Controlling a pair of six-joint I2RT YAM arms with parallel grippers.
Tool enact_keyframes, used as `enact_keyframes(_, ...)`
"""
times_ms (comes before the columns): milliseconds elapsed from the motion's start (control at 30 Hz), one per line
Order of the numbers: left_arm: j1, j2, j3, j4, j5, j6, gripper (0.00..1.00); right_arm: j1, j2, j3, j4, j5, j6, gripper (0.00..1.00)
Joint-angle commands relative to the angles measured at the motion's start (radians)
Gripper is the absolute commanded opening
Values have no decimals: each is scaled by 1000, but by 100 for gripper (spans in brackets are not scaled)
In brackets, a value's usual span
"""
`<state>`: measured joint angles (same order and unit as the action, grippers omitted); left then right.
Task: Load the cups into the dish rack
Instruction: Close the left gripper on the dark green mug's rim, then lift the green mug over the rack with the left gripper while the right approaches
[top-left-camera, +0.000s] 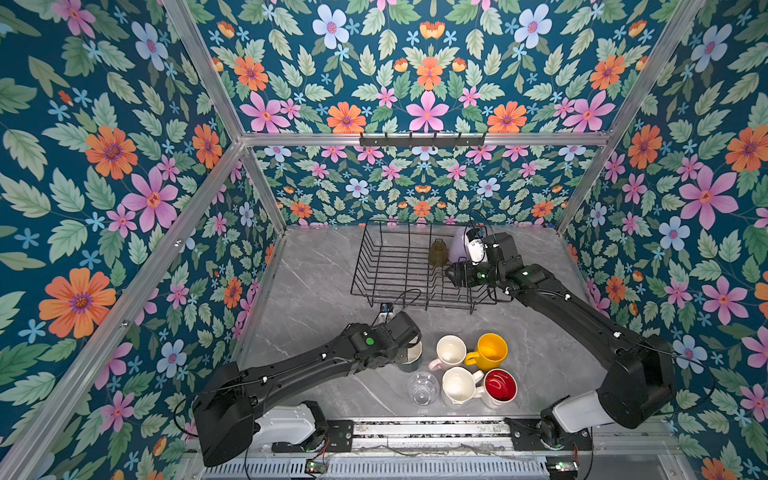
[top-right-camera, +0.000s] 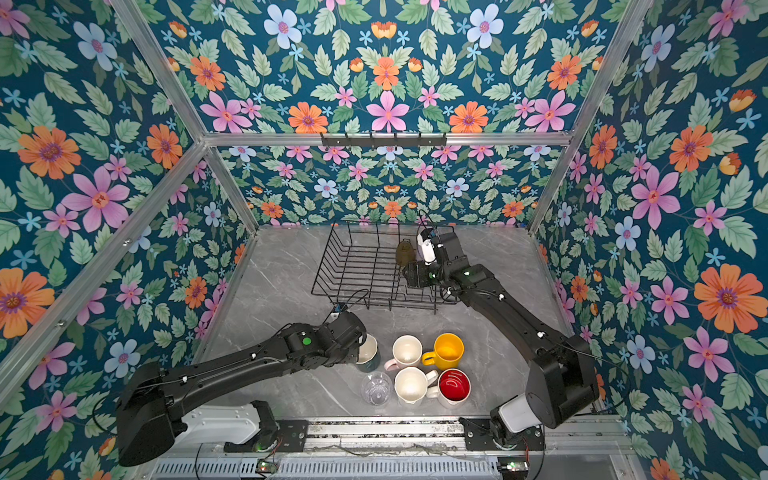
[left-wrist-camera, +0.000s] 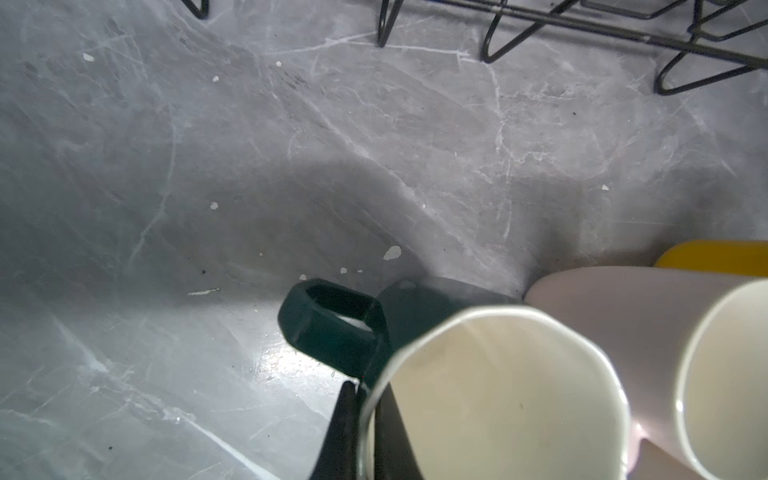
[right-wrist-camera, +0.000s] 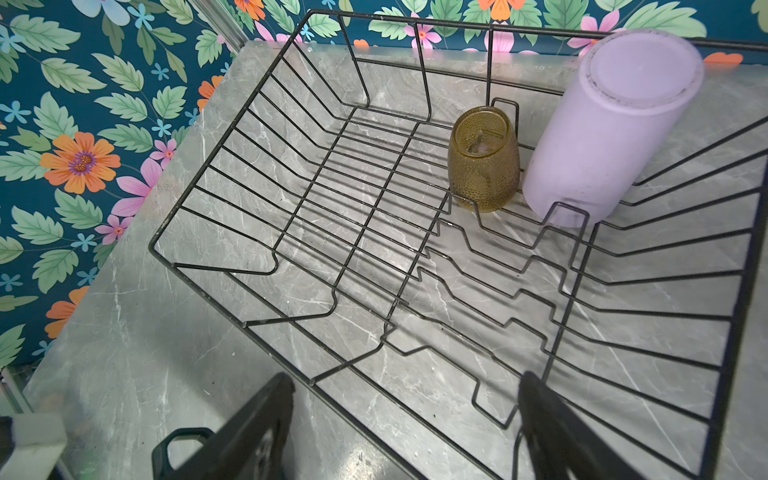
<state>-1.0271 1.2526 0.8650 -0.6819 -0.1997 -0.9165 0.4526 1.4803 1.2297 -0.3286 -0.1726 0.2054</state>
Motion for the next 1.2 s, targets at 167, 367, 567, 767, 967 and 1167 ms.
enact_keyframes(167,28,-45,-15,-7,-86,-4,0,0,-2,1,27,-6,6,84)
enact_keyframes(367,44,-185,-19,-5,-187,19,0,0,-17,-6,40,-27,17,84)
enact_keyframes(567,133,-399,-47,122,-201,143,0,-9,-54,-22,91,-145,76,85)
enact_keyframes(767,407,-442,-21,271,67,283,0,-22,-102,-35,160,-274,146,85)
enact_keyframes(967,511,-390,27,421,318,396,0,-36,-128,-42,216,-410,209,85)
enact_keyframes(1167,607,-370,-10,619,582,480,0,-71,-143,-76,304,-559,282,87)
